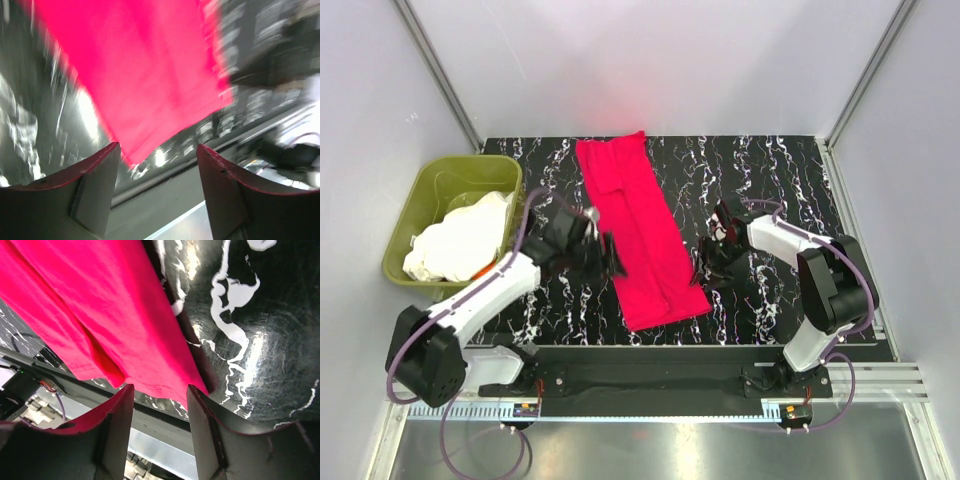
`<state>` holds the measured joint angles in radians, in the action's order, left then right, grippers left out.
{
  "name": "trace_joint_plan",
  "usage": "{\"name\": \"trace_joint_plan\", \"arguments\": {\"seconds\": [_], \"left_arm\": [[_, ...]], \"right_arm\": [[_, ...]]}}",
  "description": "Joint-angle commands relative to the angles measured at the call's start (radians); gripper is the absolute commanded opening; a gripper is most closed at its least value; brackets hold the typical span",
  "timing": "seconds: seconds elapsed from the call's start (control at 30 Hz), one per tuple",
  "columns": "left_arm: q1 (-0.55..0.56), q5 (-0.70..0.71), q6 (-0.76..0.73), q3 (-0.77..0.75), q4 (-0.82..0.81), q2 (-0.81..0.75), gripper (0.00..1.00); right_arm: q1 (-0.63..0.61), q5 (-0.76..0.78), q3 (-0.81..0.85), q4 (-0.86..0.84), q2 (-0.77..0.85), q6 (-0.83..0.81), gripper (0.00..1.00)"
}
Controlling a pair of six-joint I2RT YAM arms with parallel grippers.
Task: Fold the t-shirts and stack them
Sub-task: Fold the tshirt
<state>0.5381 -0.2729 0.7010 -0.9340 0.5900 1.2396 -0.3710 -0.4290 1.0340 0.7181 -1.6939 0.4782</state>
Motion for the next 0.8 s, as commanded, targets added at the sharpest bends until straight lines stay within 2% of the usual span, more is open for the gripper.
{"name": "trace_joint_plan", "arguments": {"seconds": [0.0, 0.17, 0.3, 0.43, 0.6, 0.7, 0.77], "left_arm": [[0.008, -0.014, 0.201, 0.194, -0.090, -0.008, 0.69], [0.072, 0.047, 0.357, 0.297, -0.180, 0.018, 0.67], [0.129, 0.106, 0.425, 0.307, -0.242, 0.044, 0.68], [0.187, 0.142, 0.509, 0.287, -0.188, 0.098, 0.70], [0.240, 0.101, 0.647, 0.334, -0.249, 0.179, 0.66], [0.260, 0.093, 0.666, 0.325, -0.251, 0.228, 0.63], [0.272, 0.101, 0.681, 0.334, -0.240, 0.233, 0.56]], "right_arm": [[0.010, -0.059, -0.048, -0.058, 0.000, 0.011, 0.54], [0.015, -0.045, -0.124, -0.072, 0.023, 0.020, 0.58], [0.017, -0.036, -0.161, -0.077, 0.053, 0.014, 0.59], [0.020, -0.010, -0.183, -0.074, 0.086, 0.016, 0.62], [0.032, 0.053, -0.187, -0.079, 0.148, 0.049, 0.69], [0.040, 0.061, -0.178, -0.066, 0.154, 0.042, 0.70], [0.044, 0.059, -0.178, -0.065, 0.146, 0.033, 0.70]]}}
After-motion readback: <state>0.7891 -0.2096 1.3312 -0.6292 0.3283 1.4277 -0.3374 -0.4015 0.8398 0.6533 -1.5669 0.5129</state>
